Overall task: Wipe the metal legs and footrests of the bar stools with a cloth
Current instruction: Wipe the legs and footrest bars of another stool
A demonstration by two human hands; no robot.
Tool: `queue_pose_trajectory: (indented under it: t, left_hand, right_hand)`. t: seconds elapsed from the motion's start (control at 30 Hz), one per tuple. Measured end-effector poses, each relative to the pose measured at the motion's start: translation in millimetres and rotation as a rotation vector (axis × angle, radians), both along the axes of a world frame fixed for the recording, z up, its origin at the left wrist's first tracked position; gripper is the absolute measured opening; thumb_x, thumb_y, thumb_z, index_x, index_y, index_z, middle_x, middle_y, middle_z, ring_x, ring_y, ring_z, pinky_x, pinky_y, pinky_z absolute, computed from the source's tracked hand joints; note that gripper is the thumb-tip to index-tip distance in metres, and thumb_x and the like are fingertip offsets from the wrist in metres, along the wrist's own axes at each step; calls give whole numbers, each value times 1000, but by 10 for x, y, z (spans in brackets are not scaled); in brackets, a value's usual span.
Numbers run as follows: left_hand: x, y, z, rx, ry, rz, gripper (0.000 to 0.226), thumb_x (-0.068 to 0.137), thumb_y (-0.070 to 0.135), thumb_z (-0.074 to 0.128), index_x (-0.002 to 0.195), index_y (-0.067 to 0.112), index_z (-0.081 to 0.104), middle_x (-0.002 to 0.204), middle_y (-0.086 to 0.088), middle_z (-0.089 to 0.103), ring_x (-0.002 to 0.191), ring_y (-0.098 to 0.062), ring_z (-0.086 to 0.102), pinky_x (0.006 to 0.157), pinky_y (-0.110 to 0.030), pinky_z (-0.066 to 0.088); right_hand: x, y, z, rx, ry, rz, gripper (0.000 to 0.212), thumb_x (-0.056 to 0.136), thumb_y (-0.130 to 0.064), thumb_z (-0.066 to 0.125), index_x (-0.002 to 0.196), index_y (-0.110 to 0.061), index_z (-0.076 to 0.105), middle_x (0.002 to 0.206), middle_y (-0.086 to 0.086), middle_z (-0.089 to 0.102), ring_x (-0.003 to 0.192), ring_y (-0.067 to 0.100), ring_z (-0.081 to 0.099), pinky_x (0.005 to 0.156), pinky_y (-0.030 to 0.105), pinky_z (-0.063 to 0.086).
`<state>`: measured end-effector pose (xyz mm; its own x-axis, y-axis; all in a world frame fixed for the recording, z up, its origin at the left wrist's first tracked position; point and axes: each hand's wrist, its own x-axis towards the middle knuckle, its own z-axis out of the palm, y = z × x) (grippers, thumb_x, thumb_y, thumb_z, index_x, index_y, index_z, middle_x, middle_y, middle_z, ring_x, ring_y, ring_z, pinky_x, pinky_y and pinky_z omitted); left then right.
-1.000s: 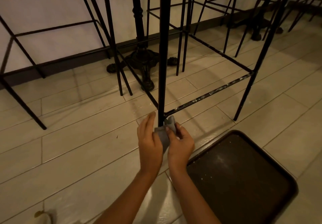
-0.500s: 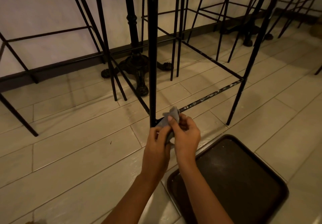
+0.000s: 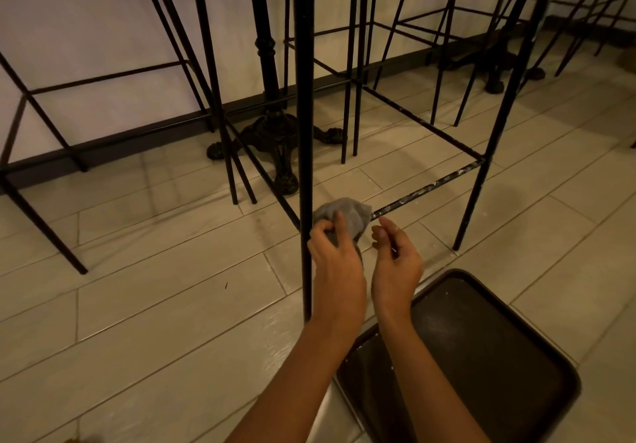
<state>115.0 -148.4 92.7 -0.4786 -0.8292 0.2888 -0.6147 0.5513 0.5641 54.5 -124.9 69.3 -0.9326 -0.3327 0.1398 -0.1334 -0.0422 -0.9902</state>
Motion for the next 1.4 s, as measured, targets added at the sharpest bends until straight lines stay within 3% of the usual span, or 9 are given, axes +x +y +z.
queue_pose_trajectory:
  t: [0.1,0.23,0.33,0.47,0.67,0.83,1.13,1.3,1.4]
  left_hand:
    - [-89,17,36,17,-36,-9,59,87,8,58,139,2,30,139,-25,32,117,-34,47,89,-36,50]
    - [-218,-55,188,13,-464,-13,68,91,10,52,142,-6,10,148,-30,8,134,-39,21,102,-37,43]
    - [-284,-147,218,-8,-678,-29,72,90,17,55,143,-1,10,147,-32,13,137,-42,16,105,-40,37]
    - [-247,-260,211,-168,-859,-84,73,86,21,61,143,4,18,140,-23,36,130,-36,31,103,-38,35]
    - [-285,-331,192,-231,-912,-115,57,86,15,59,135,3,33,126,-18,52,119,-33,44,101,-42,38]
    - [-357,-331,178,-235,-868,-195,51,88,2,52,133,-1,28,124,-19,50,111,-31,53,87,-35,46]
    - [-353,-349,68,-124,-707,-207,67,88,9,55,143,9,19,133,-17,43,116,-32,47,88,-37,46]
    - [-342,-343,58,-163,-720,-182,64,88,6,54,142,5,20,138,-20,39,124,-34,42,94,-37,45]
    - [-386,-375,63,-213,-738,-213,67,87,7,56,142,3,18,147,-23,26,137,-35,25,105,-39,36]
  right_hand:
    - [-119,-14,-56,101,169,-12,26,92,-5,51,114,-9,62,112,7,65,101,10,59,92,28,48]
    - [-326,-89,-125,254,403,-2,30,90,0,51,117,-6,61,119,11,62,112,21,53,96,22,37]
    - [-469,-143,-217,384,596,49,34,86,5,53,119,-4,59,124,13,60,115,31,48,95,26,35]
    - [-609,-152,-340,512,813,66,38,78,9,63,115,-2,62,120,14,62,111,34,51,89,34,45]
    - [-706,-133,-377,543,896,67,40,75,5,69,113,-6,64,117,9,65,114,24,43,83,31,50]
    - [-731,-101,-381,599,918,96,46,74,9,67,116,-8,62,120,8,63,117,27,46,88,34,50]
    - [-754,-60,-343,597,965,135,46,75,15,60,117,-3,61,121,14,62,128,33,43,106,35,28]
    - [-701,-112,-363,576,909,116,49,73,17,61,117,-4,61,122,15,61,123,33,49,104,37,29]
    - [-648,-122,-339,571,891,90,47,73,15,54,116,-2,61,121,17,62,121,34,51,103,40,30]
